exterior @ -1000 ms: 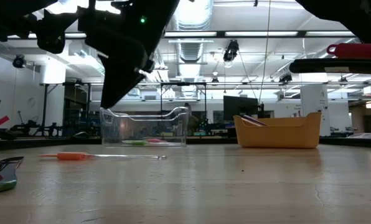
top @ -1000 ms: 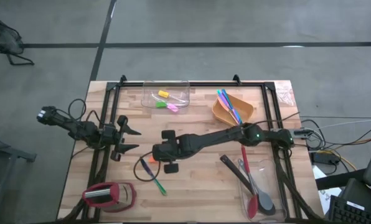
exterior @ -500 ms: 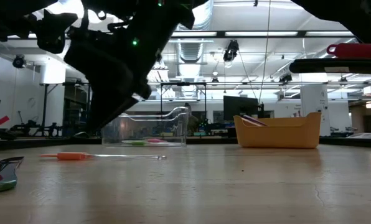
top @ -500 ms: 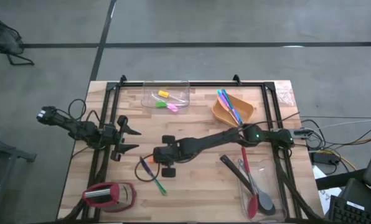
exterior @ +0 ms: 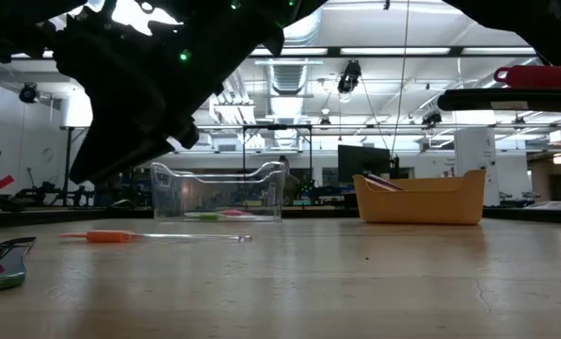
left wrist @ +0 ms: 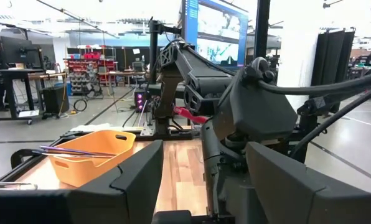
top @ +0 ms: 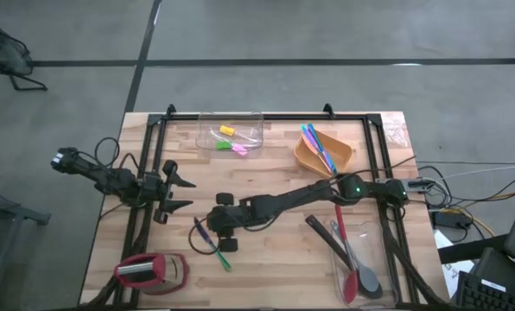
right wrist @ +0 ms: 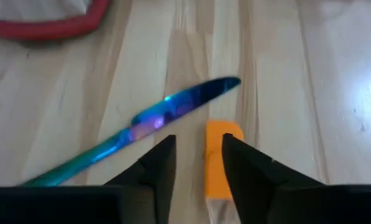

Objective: Pick & Place Kitchen Items
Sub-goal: Put the orange spatula into the top transparent bin

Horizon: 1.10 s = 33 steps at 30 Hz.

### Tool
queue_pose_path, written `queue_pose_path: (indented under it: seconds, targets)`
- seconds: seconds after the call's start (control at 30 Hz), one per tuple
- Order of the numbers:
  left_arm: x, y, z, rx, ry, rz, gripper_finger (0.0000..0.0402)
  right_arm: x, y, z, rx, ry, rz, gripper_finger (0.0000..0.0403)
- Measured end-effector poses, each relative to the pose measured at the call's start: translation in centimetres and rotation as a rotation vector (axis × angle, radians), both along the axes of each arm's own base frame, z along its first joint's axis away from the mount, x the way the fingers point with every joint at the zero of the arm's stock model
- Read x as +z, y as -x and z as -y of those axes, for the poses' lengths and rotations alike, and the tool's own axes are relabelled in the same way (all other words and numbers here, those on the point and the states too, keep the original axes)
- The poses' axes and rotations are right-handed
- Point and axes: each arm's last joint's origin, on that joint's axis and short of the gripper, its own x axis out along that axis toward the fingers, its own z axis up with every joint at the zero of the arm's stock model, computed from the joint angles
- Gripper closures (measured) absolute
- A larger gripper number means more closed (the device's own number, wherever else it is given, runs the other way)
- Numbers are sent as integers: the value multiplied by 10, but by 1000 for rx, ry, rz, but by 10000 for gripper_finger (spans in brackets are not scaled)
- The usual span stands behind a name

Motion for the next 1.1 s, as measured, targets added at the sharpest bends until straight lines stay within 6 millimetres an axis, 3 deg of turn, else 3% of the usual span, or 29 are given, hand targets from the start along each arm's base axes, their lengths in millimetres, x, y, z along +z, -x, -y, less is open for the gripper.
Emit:
queue_pose_path:
  seconds: [0.2, 0.33, 0.43, 0.57, 0.7, 0.93, 1.1]
  targets:
    - [0, 0, 0, 0, 0, 0, 165, 0, -4, 1, -49, -17, 50, 227]
    - [0, 0, 0, 0, 0, 0, 165, -15, -6, 7, -67, -9, 16, 199]
    - [0, 0, 0, 0, 0, 0, 165, -24, -6, 11, -73, -2, -14, 188]
    - [0, 0, 0, 0, 0, 0, 165, -18, -4, 12, -54, 18, -16, 191]
    - [0, 0, 0, 0, 0, -1, 165, -1, 3, 5, -49, 62, -30, 226]
    - [0, 0, 0, 0, -1, -1, 165, 38, 30, -8, 2, 115, -53, 375]
    - [0, 0, 0, 0, 0, 1, 165, 74, 65, 0, -24, 96, 18, 393]
